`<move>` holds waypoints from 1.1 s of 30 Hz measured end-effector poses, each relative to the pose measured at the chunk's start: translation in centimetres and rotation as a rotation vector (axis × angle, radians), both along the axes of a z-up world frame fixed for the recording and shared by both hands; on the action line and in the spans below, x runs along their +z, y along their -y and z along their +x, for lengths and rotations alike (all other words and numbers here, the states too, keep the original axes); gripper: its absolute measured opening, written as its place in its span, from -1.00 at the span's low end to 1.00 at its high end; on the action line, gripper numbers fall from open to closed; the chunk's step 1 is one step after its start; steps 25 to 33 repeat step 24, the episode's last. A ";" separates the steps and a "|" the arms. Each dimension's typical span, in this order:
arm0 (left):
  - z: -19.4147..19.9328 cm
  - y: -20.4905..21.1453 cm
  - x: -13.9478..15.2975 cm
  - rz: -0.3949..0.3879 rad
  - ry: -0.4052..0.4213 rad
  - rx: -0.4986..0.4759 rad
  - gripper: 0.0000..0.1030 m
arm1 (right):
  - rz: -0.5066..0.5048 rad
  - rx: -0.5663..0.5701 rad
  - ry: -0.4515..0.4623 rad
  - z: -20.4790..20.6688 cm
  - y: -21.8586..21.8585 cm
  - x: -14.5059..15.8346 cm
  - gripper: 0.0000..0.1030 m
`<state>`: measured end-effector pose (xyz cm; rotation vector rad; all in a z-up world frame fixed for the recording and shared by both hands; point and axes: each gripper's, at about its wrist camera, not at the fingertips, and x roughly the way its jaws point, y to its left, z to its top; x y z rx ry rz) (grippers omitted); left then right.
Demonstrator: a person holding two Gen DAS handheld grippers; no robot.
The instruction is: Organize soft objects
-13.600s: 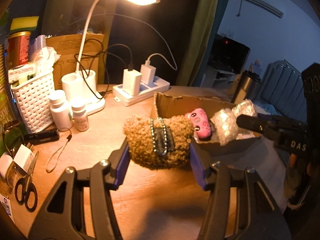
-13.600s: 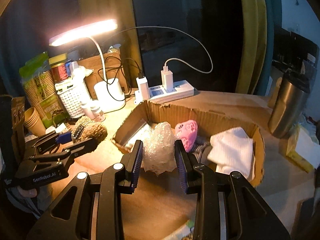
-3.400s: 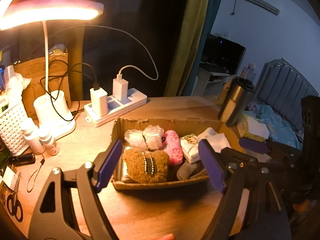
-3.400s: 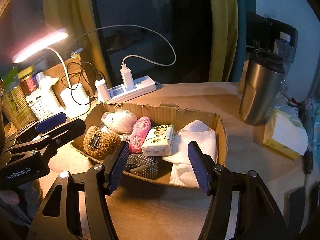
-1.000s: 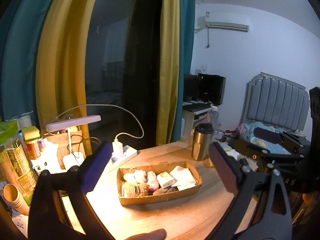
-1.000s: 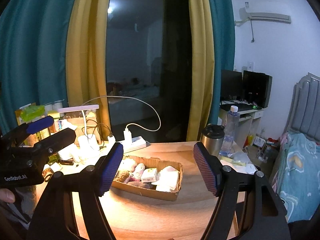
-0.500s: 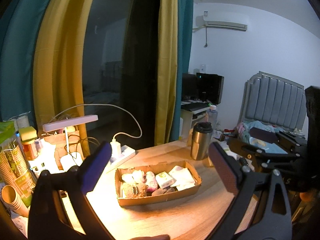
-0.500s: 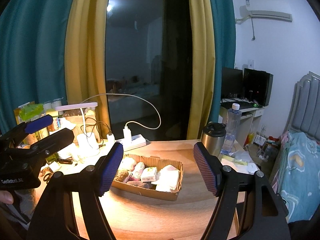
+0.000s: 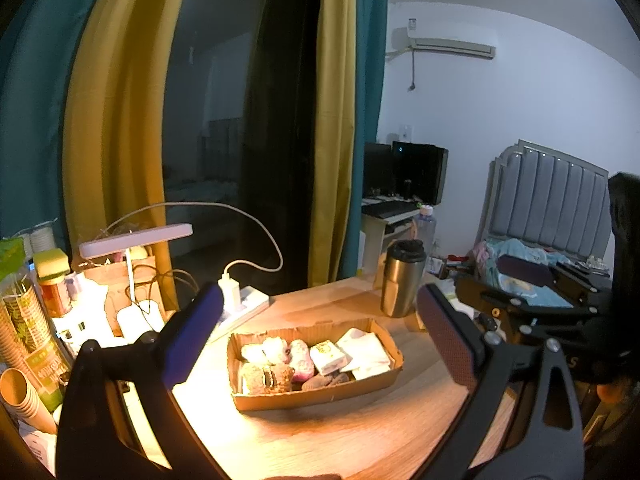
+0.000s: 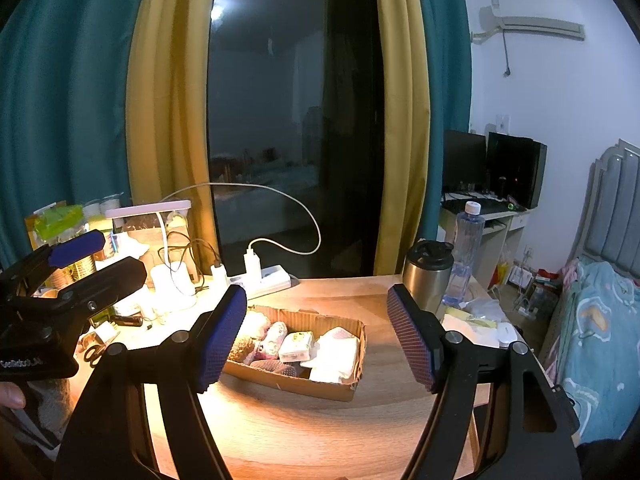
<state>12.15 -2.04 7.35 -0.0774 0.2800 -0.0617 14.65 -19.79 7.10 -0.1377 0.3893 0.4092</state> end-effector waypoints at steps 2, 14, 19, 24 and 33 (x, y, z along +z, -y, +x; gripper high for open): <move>0.0 0.0 -0.1 0.000 0.000 0.001 0.91 | 0.000 0.001 -0.001 0.0 0.0 0.0 0.47; 0.7 0.2 -0.5 0.002 -0.019 -0.001 0.91 | -0.001 -0.005 -0.008 0.4 0.3 -0.2 0.47; 0.8 0.2 -0.7 0.000 -0.019 0.001 0.91 | -0.003 -0.004 -0.010 0.4 0.3 -0.2 0.47; 1.3 0.0 -1.2 -0.009 -0.044 0.004 0.91 | -0.011 -0.013 -0.026 1.3 0.6 -0.9 0.47; 1.3 0.0 -1.2 -0.009 -0.044 0.004 0.91 | -0.011 -0.013 -0.026 1.3 0.6 -0.9 0.47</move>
